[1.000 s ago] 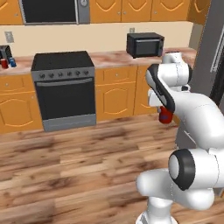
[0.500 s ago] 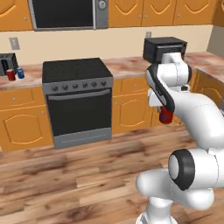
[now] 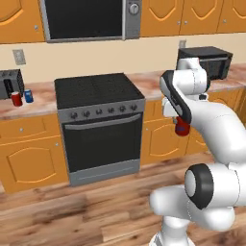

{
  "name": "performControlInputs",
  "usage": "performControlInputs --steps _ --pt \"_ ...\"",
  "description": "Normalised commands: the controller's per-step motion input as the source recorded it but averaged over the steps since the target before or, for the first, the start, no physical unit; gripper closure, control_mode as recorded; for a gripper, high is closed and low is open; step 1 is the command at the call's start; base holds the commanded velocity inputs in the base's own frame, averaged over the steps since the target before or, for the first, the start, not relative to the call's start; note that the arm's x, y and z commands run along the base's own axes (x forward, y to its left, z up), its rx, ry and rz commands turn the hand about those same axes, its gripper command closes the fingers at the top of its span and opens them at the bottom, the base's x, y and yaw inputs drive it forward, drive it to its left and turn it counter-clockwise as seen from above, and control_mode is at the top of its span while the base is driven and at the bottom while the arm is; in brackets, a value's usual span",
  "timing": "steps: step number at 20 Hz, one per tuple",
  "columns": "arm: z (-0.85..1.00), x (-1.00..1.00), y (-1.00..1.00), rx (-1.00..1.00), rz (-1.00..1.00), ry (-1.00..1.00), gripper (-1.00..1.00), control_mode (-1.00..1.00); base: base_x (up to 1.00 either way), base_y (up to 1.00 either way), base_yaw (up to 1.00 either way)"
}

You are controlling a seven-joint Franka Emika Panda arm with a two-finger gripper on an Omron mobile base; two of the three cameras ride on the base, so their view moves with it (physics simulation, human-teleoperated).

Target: Four empty soda cans are scattered around the kitchen. Gather all the cans and cluster them next to the stove for recycling.

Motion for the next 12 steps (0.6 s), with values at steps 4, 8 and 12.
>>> performControlInputs --steps 4,8,12 --pt "0.0 0.0 0.0 0.0 0.0 0.0 1.0 1.0 0.94 0.6 -0.01" --pt "0.0 0.0 0.0 0.0 0.0 0.0 1.0 1.0 0.74 0.58 0.0" --pt "0.0 0.0 0.0 0.0 0.0 0.0 1.0 1.0 0.74 0.71 0.0"
